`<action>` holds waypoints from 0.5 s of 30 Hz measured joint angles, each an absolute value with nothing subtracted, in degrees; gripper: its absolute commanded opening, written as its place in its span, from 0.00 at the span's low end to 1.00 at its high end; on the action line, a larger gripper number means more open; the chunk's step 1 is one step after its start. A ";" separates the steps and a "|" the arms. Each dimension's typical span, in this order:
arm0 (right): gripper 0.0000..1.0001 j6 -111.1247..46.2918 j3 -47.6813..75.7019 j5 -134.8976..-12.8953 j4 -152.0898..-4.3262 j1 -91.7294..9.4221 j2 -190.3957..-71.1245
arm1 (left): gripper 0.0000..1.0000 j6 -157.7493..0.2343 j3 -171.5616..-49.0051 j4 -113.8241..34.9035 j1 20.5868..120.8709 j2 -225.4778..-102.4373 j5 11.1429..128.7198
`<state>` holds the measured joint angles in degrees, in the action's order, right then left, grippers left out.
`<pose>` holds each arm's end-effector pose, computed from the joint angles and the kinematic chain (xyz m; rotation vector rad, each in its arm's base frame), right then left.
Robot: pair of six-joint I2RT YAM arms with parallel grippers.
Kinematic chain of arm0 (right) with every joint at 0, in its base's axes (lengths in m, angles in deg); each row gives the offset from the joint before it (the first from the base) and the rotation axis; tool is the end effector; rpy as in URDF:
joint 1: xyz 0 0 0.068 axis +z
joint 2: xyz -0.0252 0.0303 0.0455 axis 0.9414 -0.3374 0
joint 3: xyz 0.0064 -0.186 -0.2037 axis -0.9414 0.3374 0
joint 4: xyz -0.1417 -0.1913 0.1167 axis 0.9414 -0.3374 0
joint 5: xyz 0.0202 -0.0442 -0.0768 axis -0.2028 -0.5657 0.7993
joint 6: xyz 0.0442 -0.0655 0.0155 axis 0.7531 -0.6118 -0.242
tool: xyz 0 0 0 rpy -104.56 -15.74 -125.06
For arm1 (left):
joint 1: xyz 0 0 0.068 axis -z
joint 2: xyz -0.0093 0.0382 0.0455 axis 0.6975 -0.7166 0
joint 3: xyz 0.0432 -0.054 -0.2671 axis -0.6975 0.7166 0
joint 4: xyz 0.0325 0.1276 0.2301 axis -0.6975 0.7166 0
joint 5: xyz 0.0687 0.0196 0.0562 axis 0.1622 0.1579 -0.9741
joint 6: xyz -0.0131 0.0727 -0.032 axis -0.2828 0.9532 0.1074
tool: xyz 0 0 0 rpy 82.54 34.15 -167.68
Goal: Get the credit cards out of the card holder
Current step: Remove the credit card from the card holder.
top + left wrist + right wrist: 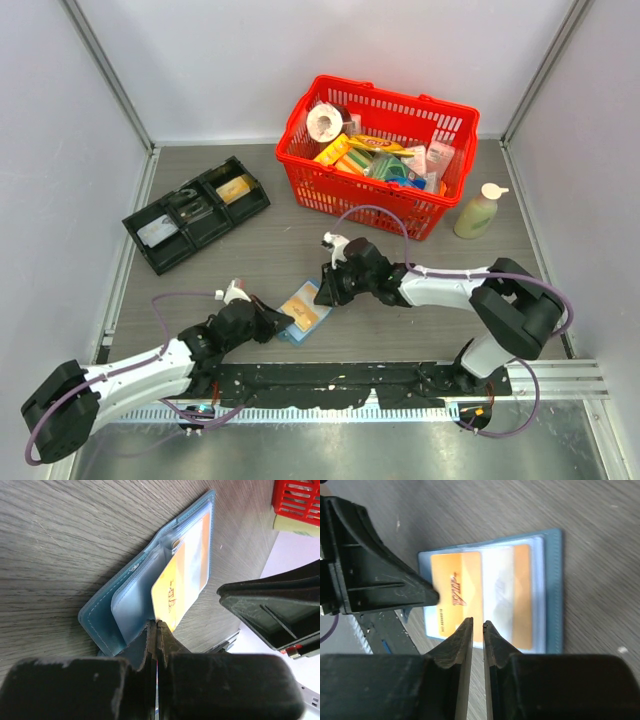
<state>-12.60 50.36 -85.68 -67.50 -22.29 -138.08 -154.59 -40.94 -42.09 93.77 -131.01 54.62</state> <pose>0.2032 0.2603 0.1439 -0.6448 2.3494 1.0326 0.1168 -0.1239 0.0994 -0.8684 2.2894 -1.1323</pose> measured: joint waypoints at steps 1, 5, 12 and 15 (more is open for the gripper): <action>0.19 -12.64 49.83 -86.51 -67.18 -21.75 -138.69 | 0.00 -154.38 -40.94 -42.11 93.77 -131.18 54.62; 0.19 -12.60 48.35 -89.06 -65.25 -21.03 -142.65 | 0.00 -153.90 -40.94 -42.11 93.77 -131.40 54.60; 0.19 -11.99 48.08 -91.21 -64.73 -20.94 -146.52 | 0.05 -153.76 -40.94 -42.13 93.77 -131.23 54.14; 0.19 -11.79 48.08 -91.45 -64.36 -20.94 -146.82 | 0.19 -153.74 -40.94 -42.18 93.77 -131.14 53.94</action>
